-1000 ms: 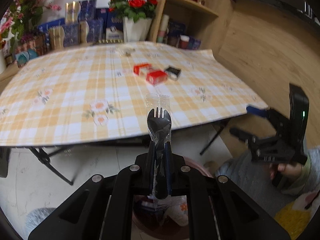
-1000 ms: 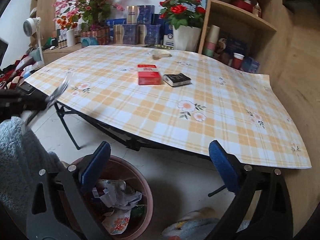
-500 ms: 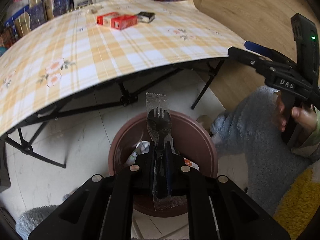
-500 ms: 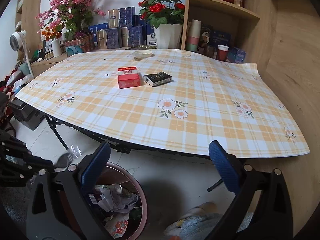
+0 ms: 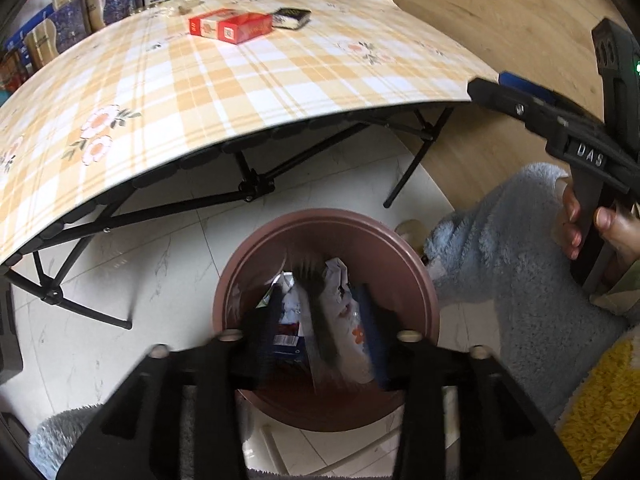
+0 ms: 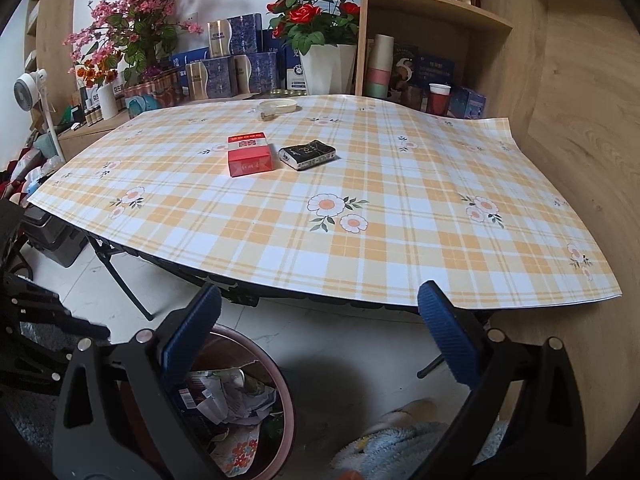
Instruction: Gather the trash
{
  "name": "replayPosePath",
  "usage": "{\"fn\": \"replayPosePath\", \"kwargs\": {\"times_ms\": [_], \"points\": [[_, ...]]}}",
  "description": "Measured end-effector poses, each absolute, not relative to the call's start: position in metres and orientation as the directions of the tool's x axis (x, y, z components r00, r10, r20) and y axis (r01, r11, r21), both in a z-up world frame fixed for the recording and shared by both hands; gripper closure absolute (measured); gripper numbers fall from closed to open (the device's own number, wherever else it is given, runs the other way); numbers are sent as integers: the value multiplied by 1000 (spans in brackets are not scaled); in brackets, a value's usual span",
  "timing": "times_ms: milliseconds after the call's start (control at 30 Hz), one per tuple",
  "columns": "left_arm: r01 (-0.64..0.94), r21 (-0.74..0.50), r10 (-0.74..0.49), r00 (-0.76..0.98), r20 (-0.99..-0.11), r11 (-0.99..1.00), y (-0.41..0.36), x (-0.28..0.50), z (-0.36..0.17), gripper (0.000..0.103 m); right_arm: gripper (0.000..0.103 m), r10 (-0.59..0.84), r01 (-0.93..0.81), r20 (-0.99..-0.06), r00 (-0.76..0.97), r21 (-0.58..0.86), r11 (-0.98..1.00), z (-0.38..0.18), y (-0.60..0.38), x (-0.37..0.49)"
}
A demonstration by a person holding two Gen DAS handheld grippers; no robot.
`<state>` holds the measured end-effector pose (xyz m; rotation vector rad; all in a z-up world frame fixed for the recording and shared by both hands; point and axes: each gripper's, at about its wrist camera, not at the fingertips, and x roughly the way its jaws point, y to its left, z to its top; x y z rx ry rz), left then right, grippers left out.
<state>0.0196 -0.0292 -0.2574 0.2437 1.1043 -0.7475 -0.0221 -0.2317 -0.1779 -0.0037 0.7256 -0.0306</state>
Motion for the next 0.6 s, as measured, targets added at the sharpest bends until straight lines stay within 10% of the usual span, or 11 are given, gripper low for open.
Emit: {"fn": "replayPosePath", "kwargs": {"times_ms": [267, 600], "points": [[558, -178, -449, 396, -801, 810, -5, 28, -228, 20, 6, -26, 34, -676, 737, 0, 999, -178, -231, -19], [361, -219, -410, 631, -658, 907, 39, 57, -184, 9, 6, -69, 67, -676, 734, -29, 997, -164, -231, -6]]}}
